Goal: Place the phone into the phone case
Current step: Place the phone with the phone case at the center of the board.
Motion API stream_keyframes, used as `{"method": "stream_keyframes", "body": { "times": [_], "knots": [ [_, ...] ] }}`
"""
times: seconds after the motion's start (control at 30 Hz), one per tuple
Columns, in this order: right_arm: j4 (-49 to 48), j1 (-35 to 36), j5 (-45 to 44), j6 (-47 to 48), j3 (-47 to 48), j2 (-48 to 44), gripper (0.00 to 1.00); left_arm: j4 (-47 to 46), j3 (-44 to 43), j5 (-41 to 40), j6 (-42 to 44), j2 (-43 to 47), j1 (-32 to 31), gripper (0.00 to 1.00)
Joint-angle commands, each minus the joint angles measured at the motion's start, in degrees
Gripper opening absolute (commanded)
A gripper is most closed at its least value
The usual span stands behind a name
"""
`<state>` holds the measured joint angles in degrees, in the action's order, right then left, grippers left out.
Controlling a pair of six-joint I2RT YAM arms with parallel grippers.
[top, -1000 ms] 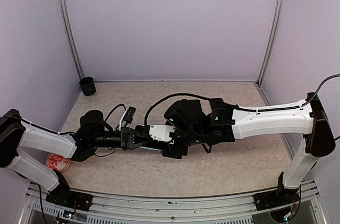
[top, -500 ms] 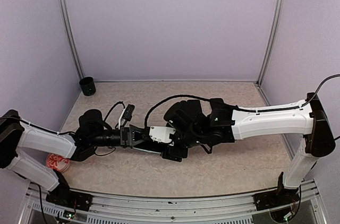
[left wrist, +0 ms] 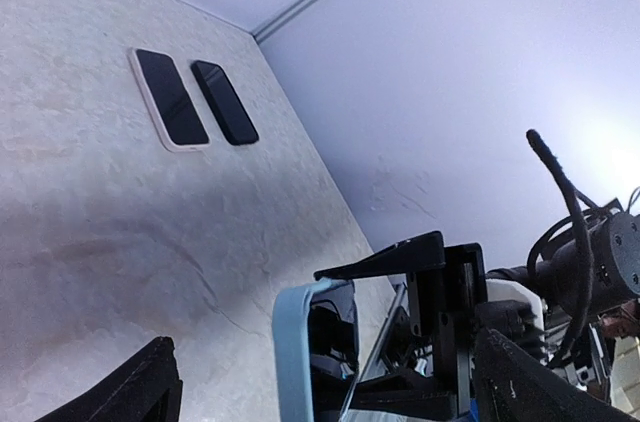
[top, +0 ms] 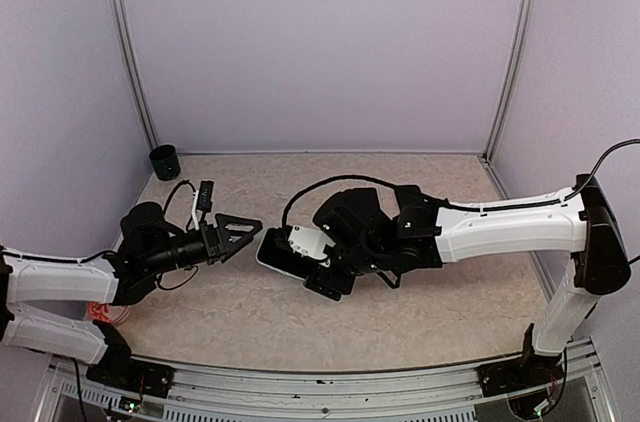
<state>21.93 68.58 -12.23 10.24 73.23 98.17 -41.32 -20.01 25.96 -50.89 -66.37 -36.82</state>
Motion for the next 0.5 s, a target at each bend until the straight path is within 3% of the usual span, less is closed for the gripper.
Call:
{"method": "stream_keyframes", "body": {
  "times": [0.0,0.47],
  "knots": [
    [-3.6,-3.2,-4.1,-8.0,4.3,1.5,0.44,5.7,2.6,-7.7,0.8,5.7,2.0,0.99],
    [0.2,-12.0,-11.5,-29.9,24.3,21.0,0.45,13.5,5.1,-13.8,2.6,15.0,2.3,0.99]
  ]
}}
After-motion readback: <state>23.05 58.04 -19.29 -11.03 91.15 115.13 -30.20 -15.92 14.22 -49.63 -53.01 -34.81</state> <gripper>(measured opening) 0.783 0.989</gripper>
